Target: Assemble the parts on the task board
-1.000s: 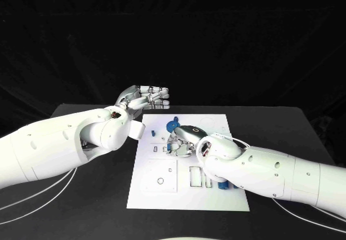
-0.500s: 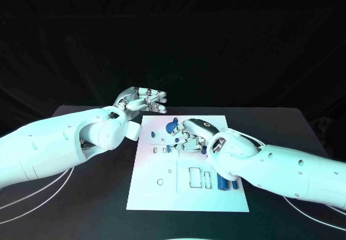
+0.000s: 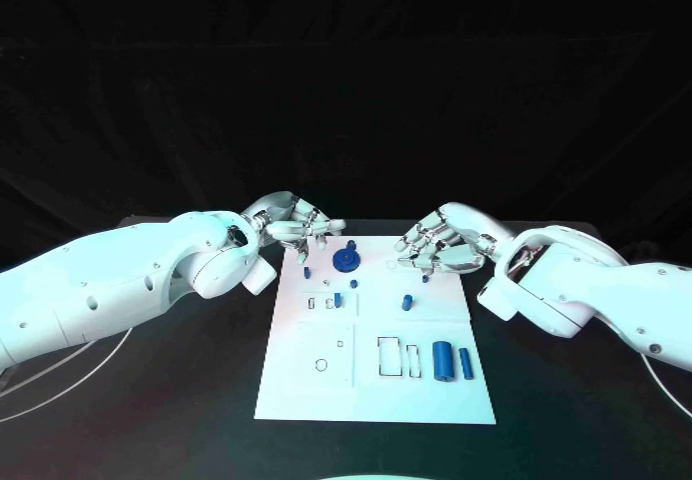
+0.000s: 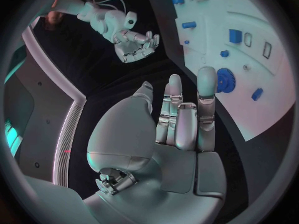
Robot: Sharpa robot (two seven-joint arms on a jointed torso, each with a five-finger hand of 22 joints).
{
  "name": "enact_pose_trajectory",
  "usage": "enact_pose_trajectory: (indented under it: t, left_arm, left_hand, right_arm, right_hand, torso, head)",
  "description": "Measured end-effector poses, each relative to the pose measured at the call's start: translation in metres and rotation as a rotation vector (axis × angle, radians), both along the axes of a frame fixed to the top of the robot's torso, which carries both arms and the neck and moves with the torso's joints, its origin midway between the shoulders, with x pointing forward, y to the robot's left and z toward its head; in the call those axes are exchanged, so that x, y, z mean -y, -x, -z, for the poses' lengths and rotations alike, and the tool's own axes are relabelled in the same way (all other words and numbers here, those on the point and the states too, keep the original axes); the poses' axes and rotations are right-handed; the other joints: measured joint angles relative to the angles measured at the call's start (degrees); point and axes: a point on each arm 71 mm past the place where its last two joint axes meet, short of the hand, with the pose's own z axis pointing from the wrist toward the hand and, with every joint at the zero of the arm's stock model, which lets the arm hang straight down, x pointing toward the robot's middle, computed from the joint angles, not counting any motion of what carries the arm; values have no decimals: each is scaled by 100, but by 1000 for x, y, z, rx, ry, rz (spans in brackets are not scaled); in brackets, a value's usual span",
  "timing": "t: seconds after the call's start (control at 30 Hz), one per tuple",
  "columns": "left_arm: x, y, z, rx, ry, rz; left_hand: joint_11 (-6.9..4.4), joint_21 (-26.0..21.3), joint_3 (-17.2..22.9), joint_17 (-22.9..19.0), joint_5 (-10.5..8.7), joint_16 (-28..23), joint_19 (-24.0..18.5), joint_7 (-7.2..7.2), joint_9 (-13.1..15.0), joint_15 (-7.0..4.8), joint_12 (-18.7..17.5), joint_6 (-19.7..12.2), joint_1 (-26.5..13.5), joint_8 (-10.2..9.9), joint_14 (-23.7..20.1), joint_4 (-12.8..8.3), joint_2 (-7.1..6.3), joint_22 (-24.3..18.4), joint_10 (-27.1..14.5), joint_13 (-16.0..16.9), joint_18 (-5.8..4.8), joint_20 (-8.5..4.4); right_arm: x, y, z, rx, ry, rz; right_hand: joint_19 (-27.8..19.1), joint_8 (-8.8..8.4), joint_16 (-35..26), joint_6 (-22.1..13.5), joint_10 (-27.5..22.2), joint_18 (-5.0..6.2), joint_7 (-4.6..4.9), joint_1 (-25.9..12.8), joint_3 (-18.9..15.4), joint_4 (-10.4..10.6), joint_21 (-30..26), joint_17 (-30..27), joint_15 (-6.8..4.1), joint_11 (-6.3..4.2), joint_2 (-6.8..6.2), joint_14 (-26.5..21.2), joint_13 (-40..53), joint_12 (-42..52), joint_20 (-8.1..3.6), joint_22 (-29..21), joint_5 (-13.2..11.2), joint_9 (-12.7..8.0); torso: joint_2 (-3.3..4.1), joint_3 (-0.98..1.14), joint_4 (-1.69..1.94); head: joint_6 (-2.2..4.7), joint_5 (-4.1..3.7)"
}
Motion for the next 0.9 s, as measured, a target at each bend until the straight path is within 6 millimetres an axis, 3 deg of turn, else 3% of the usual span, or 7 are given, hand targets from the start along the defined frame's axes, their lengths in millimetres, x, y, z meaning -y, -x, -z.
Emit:
enact_pose_trajectory:
  t: [0.1, 0.13, 0.23, 0.37, 0.57, 0.73, 0.9]
  left_arm:
    - [5, 1, 5, -11, -132, 35]
    - [6, 1, 6, -13, -171, 44]
    - [10, 1, 10, -22, -281, 59]
    - [16, 0, 14, -40, -423, 65]
    - [24, -3, 16, -67, -570, 56]
    - [31, -7, 16, -102, -664, 55]
    - [38, -11, 19, -128, -734, 66]
  left_hand:
    - [-108, 889, -57, 46, 42, 571, 246, -110, 358, -55, 1559, -43, -134, 469, 10, 38, 71, 1180, 69, 1519, -104, -79]
    - [-141, 1119, -64, 47, 42, 699, 308, -168, 507, -87, 2013, -92, -164, 637, 13, 46, 101, 1498, 122, 1980, -167, -106]
    - [-156, 1500, -81, 47, 42, 887, 384, -199, 838, -111, 2717, -288, -202, 1005, 4, 63, 139, 2020, 174, 2710, -222, -140]
    - [-156, 1661, -200, 47, 42, 915, 383, -205, 1100, -111, 2976, -462, -309, 1275, 4, 39, 138, 2236, 174, 3002, -258, -140]
    - [-134, 1745, -479, 46, 41, 949, 383, -204, 1275, -111, 3073, -596, -511, 1430, 4, 46, 101, 2359, 152, 3142, -258, -140]
    - [-134, 1782, -693, 46, 41, 955, 361, -199, 1366, -110, 3079, -652, -680, 1481, 4, 48, 204, 2431, 152, 3179, -258, -119]
    - [-134, 1811, -742, 46, 41, 981, 361, -178, 1402, -110, 3112, -673, -717, 1518, 4, 29, 242, 2482, 152, 3205, -258, -119]
  right_arm:
    - [16, 2, -1, -50, -38, 13]
    - [18, 3, -1, -56, -43, 13]
    - [25, 5, -2, -67, -57, 8]
    - [32, 8, -4, -56, -56, 0]
    - [39, 9, -6, 1, -18, -9]
    - [41, 9, -7, 55, 22, -16]
    - [42, 7, -7, 84, 47, -17]
  right_hand:
    - [-332, -98, -949, 104, 452, 0, -20, -84, 103, 74, -845, -643, 129, 45, -132, -50, -676, -738, 300, -764, 85, -18]
    - [-223, -98, -1069, 158, 558, 0, -33, -109, 121, 92, -942, -751, 127, 39, -157, 105, -803, -874, 314, -914, 118, -18]
    - [174, -131, -1182, 235, 821, 0, -91, -121, 129, 100, -1033, -890, 37, -6, -169, 587, -999, -1070, 235, -1186, 190, -9]
    - [969, -143, -1108, 380, 1393, 0, -197, -122, 129, 100, -960, -847, -203, -163, -169, 1412, -1034, -1096, -16, -1429, 216, 8]
    - [1497, -193, -917, 453, 1723, -1, -229, -174, -11, 92, -912, -621, -337, -237, -222, 1860, -823, -991, -165, -1576, 330, 24]
    - [1582, -244, -922, 484, 1578, 0, -198, -427, -182, 262, -955, -467, -295, -204, -300, 1809, -694, -1021, -174, -1708, 539, 31]
    - [1211, -322, -1390, 457, 1185, 0, -171, -479, -258, 338, -1295, -554, -123, -70, -279, 1246, -826, -1351, 21, -1965, 604, 38]
  torso:
    - [-27, 5, -1]
    - [-34, 7, 0]
    - [-49, 14, 0]
    - [-59, 21, 3]
    - [-59, 29, 4]
    - [-58, 31, 1]
    - [-54, 29, 2]
  head:
    - [-14, -9]
    - [-16, -23]
    - [-19, -41]
    - [-33, -38]
    - [-41, -14]
    - [-55, -9]
    - [-85, -15]
